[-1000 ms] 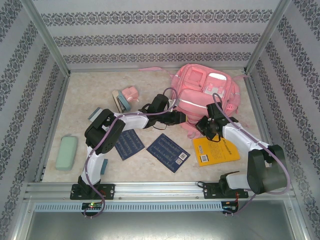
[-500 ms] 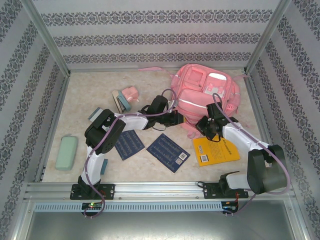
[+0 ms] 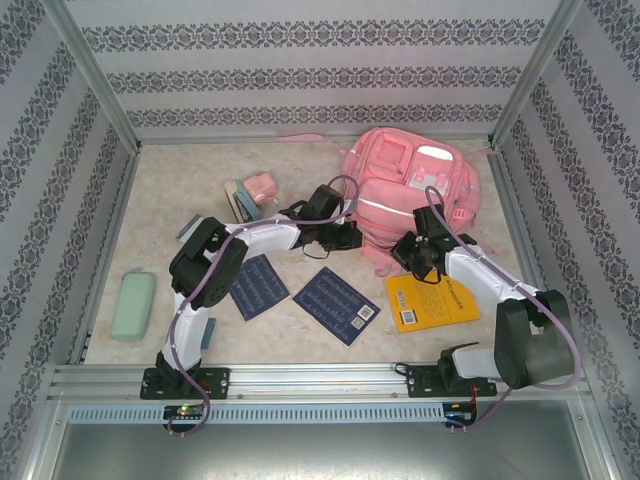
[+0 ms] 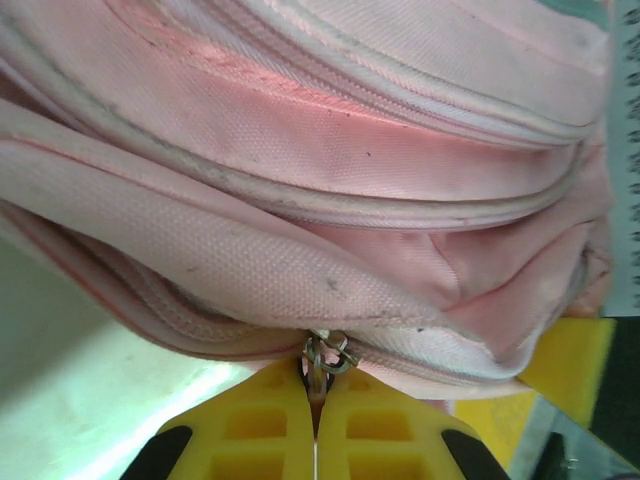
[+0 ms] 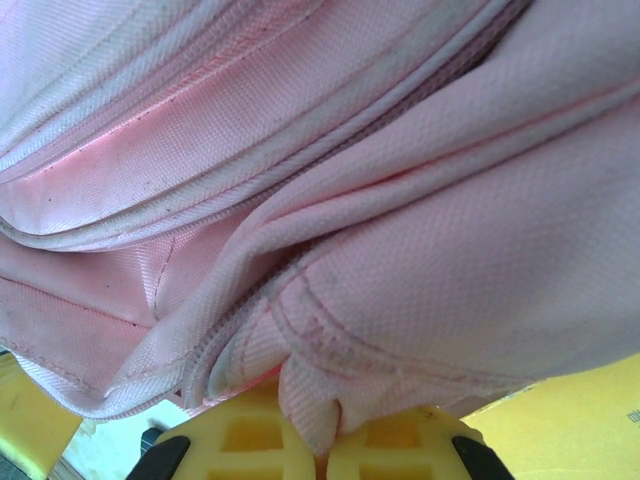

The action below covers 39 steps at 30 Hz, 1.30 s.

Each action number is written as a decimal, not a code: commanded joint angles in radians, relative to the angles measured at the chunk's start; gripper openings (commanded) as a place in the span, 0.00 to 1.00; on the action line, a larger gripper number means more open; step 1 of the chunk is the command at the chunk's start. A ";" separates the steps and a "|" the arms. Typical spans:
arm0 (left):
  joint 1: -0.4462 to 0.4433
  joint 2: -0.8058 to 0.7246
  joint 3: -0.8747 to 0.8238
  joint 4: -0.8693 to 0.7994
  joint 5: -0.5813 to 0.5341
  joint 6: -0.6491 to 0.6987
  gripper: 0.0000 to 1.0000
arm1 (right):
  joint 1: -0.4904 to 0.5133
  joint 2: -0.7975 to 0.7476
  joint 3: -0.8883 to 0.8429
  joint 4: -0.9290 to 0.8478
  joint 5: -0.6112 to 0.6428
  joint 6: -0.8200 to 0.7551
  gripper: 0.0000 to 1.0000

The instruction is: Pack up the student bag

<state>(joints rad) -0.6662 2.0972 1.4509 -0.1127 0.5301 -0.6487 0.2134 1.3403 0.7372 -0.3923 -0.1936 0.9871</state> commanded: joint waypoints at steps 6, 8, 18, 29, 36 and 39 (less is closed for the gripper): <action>0.066 0.059 0.215 -0.520 -0.334 0.249 0.00 | -0.036 -0.068 -0.036 -0.026 0.002 -0.044 0.00; 0.085 0.083 0.260 -0.559 -0.364 0.279 0.00 | -0.047 -0.076 -0.044 -0.023 -0.003 -0.052 0.00; 0.165 0.337 0.684 -0.727 -0.427 0.422 0.00 | -0.094 -0.096 -0.053 -0.029 -0.010 -0.087 0.00; 0.096 0.178 0.486 -0.599 -0.241 0.517 0.00 | -0.221 0.032 0.117 -0.093 0.053 -0.270 0.00; -0.009 0.139 0.419 -0.562 -0.196 0.469 0.00 | -0.279 0.100 0.252 -0.167 0.058 -0.339 0.48; -0.036 0.156 0.439 -0.550 -0.186 0.452 0.00 | -0.274 0.038 0.212 -0.177 0.024 -0.288 0.59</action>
<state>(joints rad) -0.6804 2.2715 1.8885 -0.6468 0.3500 -0.1715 -0.0620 1.4311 0.9497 -0.5320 -0.1905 0.6964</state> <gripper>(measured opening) 0.064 0.579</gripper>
